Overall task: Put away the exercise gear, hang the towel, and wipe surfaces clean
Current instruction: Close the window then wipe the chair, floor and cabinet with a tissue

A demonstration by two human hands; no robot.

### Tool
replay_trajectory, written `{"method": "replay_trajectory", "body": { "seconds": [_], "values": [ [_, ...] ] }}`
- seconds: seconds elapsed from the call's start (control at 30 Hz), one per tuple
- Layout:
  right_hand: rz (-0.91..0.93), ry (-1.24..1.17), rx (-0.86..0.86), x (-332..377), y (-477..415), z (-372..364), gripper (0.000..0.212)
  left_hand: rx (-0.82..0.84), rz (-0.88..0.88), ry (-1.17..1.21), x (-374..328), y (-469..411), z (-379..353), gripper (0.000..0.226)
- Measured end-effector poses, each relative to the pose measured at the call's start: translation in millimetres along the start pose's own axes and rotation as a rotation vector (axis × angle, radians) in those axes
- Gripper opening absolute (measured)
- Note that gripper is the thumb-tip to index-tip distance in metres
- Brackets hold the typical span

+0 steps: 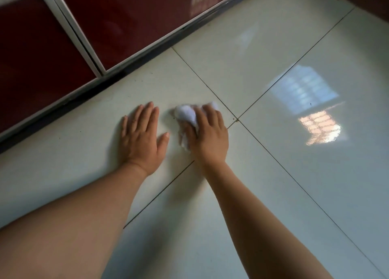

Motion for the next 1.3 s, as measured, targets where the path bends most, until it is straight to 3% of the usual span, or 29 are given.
{"method": "replay_trajectory", "body": {
  "seconds": [0.07, 0.17, 0.23, 0.4, 0.5, 0.57, 0.67, 0.8, 1.1, 1.23, 1.3],
  "values": [
    [-0.021, 0.004, -0.010, -19, 20, 9, 0.041, -0.003, -0.004, 0.001, 0, 0, 0, 0.068],
    [-0.323, 0.023, -0.111, -44, 19, 18, 0.043, -0.008, -0.008, 0.005, 1, -1, -1, 0.070],
    [-0.394, 0.054, -0.111, -40, 14, 19, 0.051, -0.019, -0.015, 0.003, 1, -1, -1, 0.070],
    [-0.066, -0.007, 0.011, -23, 54, 21, 0.043, -0.041, -0.033, 0.004, 3, -1, -3, 0.067],
    [0.020, -0.020, 0.046, -30, 81, 32, 0.038, -0.036, -0.064, -0.007, 0, 1, 0, 0.063],
    [0.038, -0.026, 0.055, -36, 99, 39, 0.040, -0.040, -0.174, -0.035, -8, 5, 3, 0.058],
    [-0.097, 0.012, 0.015, -55, 119, 49, 0.043, 0.001, -0.339, -0.046, -24, 7, 3, 0.055],
    [-0.391, 0.070, -0.117, -79, 111, 59, 0.041, 0.122, -0.389, 0.040, -60, -10, -9, 0.060],
    [-0.288, 0.086, -0.170, -117, 11, 48, 0.041, 0.078, -0.202, 0.010, -105, -49, -41, 0.058],
    [-0.412, 0.149, -0.145, -138, -35, 48, 0.062, 0.110, -0.195, 0.013, -107, -51, -35, 0.061],
    [-0.405, 0.158, -0.111, -137, -56, 44, 0.057, 0.116, -0.186, 0.013, -106, -52, -35, 0.064]
  ]
}}
Point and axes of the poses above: each hand's wrist, its own y-axis away from the middle knuckle, its own z-axis out of the back of the hand, x = y × z, the point moved 2 cm from there along -y, towards the middle knuckle, and after that the axes turned 4 degrees about z, right-handed, at the moved point
